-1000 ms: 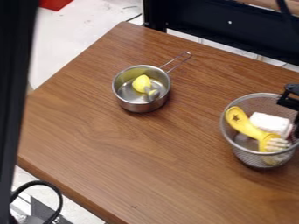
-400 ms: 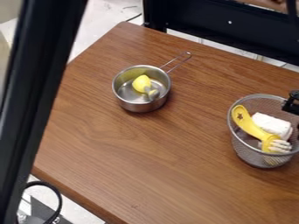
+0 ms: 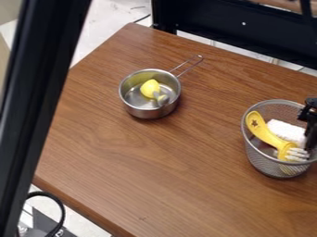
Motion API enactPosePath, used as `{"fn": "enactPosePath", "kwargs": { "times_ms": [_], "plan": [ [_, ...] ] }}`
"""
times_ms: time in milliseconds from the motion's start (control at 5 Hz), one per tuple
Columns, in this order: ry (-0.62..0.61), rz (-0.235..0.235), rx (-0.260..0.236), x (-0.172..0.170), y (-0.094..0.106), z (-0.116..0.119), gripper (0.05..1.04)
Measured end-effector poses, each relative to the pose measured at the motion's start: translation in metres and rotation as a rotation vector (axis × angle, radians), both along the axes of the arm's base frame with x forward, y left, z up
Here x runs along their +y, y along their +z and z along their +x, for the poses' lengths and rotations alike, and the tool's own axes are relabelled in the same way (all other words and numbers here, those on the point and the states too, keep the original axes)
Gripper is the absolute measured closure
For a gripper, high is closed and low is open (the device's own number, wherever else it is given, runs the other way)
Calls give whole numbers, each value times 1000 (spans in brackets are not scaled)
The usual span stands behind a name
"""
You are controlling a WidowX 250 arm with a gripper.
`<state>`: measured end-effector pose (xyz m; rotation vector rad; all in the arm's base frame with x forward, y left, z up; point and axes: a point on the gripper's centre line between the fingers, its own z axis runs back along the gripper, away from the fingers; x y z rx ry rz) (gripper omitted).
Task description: Move the basket to the middle of the table to the left of the pole
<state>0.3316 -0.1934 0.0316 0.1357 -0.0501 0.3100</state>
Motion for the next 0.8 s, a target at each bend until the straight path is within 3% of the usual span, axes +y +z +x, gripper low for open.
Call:
{"fn": "enactPosePath", "kwargs": {
  "times_ms": [200,400,800],
  "plan": [
    [-1,-6,14,6,-4,-3,93],
    [6,-58,-7,12,13,-2,85],
    [15,-69,9,23,13,-6,85]
  ]
}}
